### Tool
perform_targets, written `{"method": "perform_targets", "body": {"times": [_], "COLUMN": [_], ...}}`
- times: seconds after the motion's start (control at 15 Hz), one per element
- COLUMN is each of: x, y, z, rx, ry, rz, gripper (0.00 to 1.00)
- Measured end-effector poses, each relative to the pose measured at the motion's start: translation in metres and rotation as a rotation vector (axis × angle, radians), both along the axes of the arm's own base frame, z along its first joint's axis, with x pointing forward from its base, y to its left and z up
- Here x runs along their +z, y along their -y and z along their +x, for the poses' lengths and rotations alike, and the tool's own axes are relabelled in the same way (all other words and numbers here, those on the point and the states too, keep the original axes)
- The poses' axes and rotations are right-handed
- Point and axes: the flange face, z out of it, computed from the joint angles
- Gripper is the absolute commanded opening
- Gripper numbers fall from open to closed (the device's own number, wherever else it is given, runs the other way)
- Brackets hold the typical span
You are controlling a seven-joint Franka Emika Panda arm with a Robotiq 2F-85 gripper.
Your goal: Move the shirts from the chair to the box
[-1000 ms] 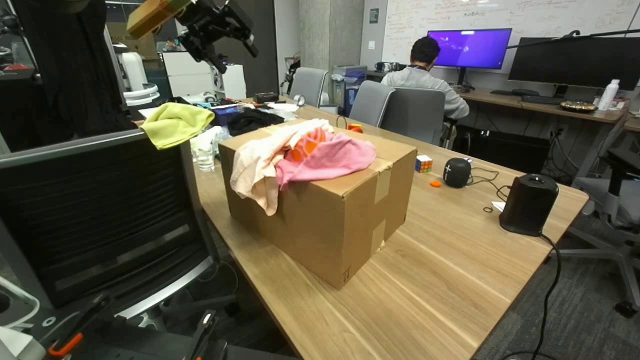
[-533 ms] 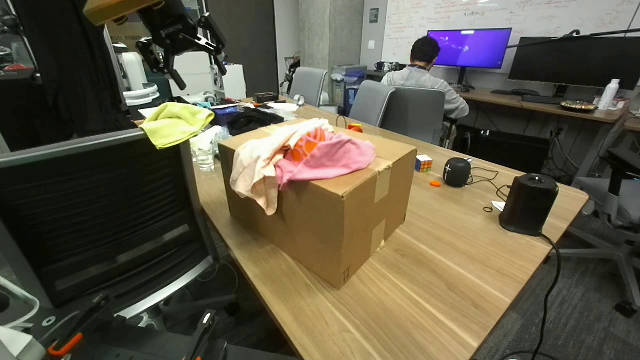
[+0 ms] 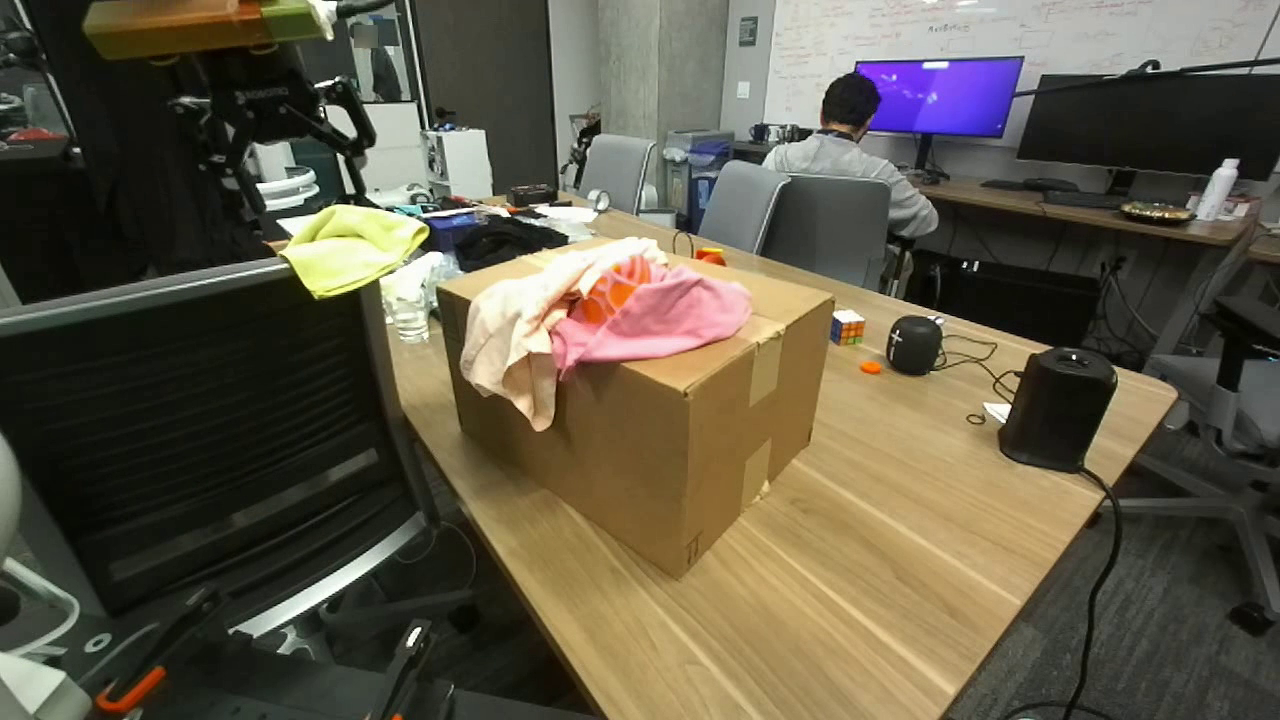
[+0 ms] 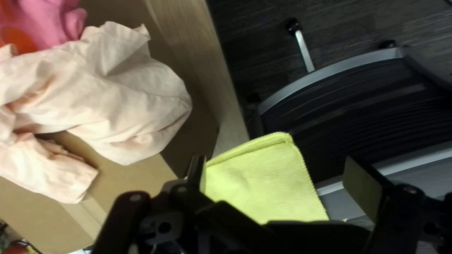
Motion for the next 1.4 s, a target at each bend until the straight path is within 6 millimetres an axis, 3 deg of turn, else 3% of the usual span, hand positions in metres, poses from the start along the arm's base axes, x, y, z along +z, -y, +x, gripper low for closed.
{"method": "perform_targets", "body": {"times": [0.53, 1.4], "x": [-0.017, -0.036], "y": [-0.014, -0.017], "z": [-0.029, -0.034], "rx": [0.042, 0.04], "ry": [0.037, 0.202], "rz": [0.096, 0.185], "gripper": [1.0, 1.0]}}
